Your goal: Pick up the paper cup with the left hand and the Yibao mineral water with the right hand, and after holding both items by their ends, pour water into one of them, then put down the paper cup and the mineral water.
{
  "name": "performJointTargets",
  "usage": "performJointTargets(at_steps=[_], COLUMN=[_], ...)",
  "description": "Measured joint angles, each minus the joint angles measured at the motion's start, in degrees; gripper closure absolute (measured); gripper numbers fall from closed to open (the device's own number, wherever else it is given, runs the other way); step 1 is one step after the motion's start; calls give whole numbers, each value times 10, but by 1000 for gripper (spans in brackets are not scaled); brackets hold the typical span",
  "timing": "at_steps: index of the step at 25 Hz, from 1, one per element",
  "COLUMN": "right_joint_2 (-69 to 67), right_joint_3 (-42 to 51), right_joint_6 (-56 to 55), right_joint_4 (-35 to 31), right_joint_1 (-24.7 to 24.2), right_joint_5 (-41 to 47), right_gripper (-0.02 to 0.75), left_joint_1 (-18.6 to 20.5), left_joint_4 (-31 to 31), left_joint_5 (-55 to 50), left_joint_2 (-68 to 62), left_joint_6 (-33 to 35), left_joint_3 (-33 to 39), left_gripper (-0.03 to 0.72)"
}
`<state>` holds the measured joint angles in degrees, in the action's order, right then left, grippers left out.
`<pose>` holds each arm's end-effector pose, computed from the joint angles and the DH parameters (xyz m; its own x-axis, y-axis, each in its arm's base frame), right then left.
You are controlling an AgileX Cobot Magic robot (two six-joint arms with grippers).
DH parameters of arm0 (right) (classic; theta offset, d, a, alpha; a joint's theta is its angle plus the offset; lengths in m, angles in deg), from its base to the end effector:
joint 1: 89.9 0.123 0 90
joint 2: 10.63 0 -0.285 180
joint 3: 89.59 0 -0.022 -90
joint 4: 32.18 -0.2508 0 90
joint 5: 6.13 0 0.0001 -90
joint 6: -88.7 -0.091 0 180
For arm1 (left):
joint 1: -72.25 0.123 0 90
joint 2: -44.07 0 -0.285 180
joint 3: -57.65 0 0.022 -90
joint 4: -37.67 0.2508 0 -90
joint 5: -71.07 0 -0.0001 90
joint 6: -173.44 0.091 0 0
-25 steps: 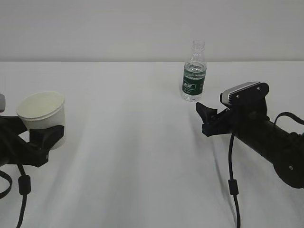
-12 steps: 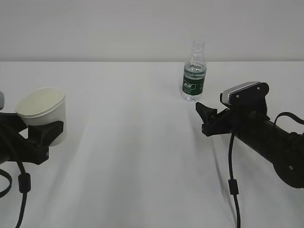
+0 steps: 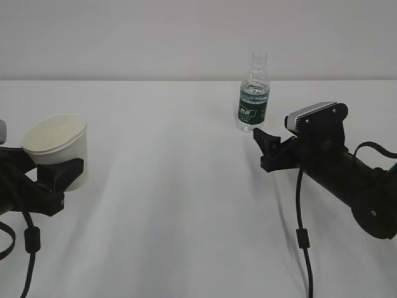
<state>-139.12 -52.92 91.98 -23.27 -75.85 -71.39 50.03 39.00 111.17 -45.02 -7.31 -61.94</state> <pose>0.3379 0.0978 0.0933 -0.1240 -0.1560 -0.9799 -0.3928 0.9146 -0.0959 0.2101 -0.0873 0.1727 -0.3058 0.1300 -0.9432 0.3926 0.9197 -0.0006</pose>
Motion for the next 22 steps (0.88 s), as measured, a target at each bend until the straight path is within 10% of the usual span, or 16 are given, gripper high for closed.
performJointTargets(at_steps=[22], right_joint_2=[-59], right_joint_3=[-55], right_joint_6=[0], right_joint_4=[-16], right_joint_1=[0], right_joint_5=[-1], right_gripper=[152], left_joint_1=[0], left_joint_4=[9], left_joint_5=[4], left_joint_2=[0], left_joint_6=[0], left_joint_3=[0], left_gripper=[218])
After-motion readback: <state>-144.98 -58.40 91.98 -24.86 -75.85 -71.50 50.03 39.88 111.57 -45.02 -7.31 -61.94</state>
